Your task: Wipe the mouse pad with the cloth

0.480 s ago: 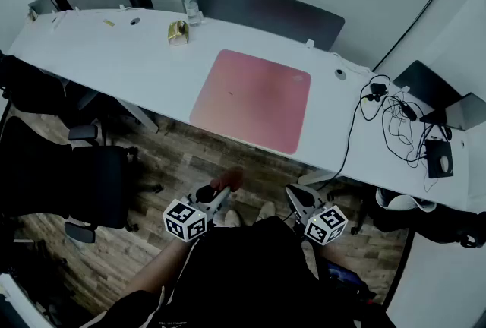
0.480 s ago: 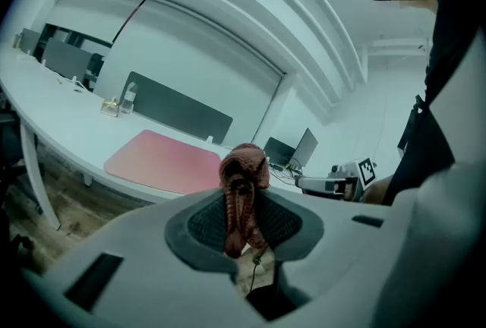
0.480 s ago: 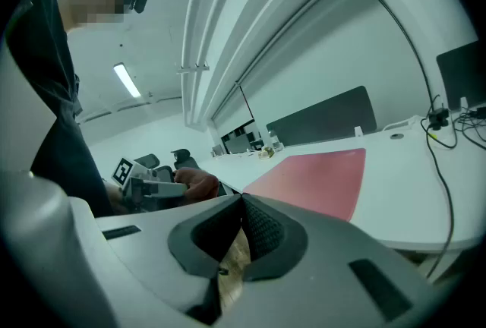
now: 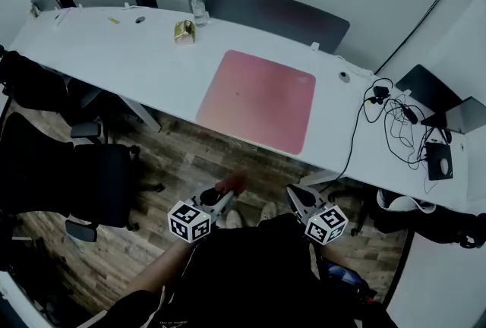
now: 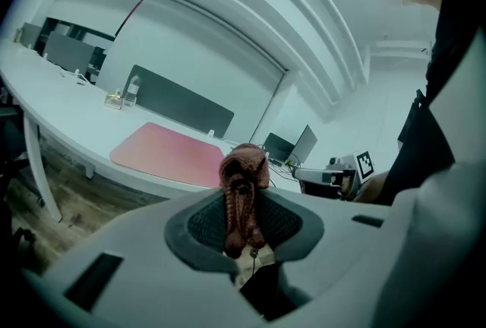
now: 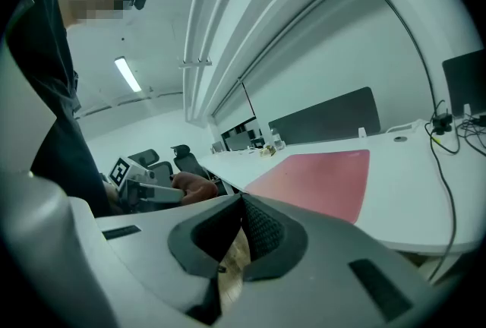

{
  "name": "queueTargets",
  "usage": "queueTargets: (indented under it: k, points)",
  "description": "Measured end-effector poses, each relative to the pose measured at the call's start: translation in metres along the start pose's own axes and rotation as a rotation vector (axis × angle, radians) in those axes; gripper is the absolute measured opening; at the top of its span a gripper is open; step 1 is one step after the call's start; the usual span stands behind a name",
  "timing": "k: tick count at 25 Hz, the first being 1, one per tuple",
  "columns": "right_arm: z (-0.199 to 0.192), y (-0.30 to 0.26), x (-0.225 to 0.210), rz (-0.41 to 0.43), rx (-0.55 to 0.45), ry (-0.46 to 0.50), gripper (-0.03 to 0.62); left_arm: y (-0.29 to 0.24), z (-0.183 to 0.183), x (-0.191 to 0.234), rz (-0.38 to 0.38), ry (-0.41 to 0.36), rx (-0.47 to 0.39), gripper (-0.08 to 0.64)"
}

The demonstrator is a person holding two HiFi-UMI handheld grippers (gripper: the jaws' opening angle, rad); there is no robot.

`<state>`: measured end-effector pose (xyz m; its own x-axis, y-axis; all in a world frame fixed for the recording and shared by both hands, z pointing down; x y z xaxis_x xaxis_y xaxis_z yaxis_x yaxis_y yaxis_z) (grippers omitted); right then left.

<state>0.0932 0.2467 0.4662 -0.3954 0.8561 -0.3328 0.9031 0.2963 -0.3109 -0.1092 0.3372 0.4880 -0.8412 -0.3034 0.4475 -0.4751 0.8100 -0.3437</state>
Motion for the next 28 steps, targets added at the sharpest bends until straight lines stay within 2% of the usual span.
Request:
queueTargets:
  k: [5, 10, 16, 20, 28]
  points:
    - [0.006, -0.005, -0.002, -0.018, -0.017, 0.0, 0.026, -0.002, -0.005, 0.005, 0.014, 0.006, 0.025, 0.092]
    - [0.007, -0.004, -0.01, -0.049, -0.016, -0.011, 0.026, -0.011, -0.001, 0.002, -0.039, 0.013, 0.042, 0.092]
    - [0.008, -0.005, -0.026, -0.072, -0.029, -0.049, 0.026, -0.026, 0.001, 0.006, -0.038, 0.007, 0.089, 0.092]
    - [0.007, -0.006, -0.042, -0.086, -0.028, -0.068, 0.026, -0.043, 0.006, 0.006, -0.04, -0.009, 0.129, 0.092]
    - [0.021, -0.009, -0.087, -0.104, -0.054, -0.1, 0.026, -0.099, 0.026, 0.001, -0.091, -0.055, 0.221, 0.092]
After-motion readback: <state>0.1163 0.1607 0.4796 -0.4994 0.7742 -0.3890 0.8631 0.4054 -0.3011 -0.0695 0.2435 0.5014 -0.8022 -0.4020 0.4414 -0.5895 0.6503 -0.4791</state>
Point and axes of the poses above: the fingertips, and each gripper's own axes: y backward along the fingers, x to its left, z out of its top, the point moved 4 cm from there along y, backward along the fingers, and after that the axes turned 3 degrees about x, right-handed, at the moved point
